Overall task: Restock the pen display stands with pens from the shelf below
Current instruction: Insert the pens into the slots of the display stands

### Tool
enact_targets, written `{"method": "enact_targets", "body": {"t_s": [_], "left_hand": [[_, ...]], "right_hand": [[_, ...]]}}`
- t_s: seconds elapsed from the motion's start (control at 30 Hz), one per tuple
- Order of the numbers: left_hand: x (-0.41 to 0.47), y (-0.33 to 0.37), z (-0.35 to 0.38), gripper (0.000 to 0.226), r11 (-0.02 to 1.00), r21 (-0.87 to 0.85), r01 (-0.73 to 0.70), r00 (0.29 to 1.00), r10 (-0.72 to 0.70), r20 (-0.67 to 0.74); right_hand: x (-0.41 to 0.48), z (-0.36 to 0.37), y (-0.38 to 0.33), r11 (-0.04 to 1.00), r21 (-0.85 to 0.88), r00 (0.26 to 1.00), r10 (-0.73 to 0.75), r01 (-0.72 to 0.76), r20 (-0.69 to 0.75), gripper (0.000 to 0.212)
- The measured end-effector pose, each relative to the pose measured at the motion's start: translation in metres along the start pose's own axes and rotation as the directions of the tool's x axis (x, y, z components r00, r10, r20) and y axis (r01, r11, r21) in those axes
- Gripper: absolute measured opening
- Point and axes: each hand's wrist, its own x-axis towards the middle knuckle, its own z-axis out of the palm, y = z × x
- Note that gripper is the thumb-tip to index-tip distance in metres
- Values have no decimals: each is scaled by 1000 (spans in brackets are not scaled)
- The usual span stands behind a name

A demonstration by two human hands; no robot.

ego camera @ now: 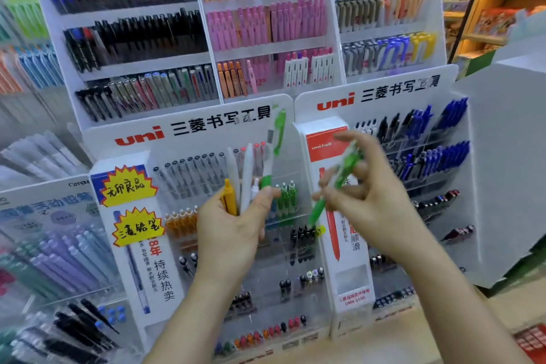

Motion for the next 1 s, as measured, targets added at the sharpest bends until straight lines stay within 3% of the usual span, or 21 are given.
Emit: {"method": "enact_targets", "body": {"t_s": [0.1,0.17,0.27,0.37,0.63,0.87,1.0], "left_hand": [[5,-7,-3,28,999,15,49,998,-48,-31],[4,-12,-2,33,998,-1,70,997,-70,-33],[4,-17,2,55,998,-3,68,997,-68,-42],[7,-22,2,50,997,14,71,997,-70,-45],[14,-32,6,15,994,29,103,993,-102,-53],[16,-31,7,14,992,21,122,992,-122,-38],[17,-29,4,20,991,25,135,991,-134,-16]], "right_hand": [[25,-6,-2,994,7,979,-110,113,-170,47],[38,-1,6,989,0,959,-141,146,-246,34],[48,10,26,986,-88,947,-164,145,-275,12],[45,20,44,973,-171,948,-193,152,-254,3],[40,29,60,914,-398,961,-179,83,-211,21],[41,31,55,897,-443,971,-114,10,-209,8],[43,30,47,886,-464,979,-94,1,-179,15]]}}
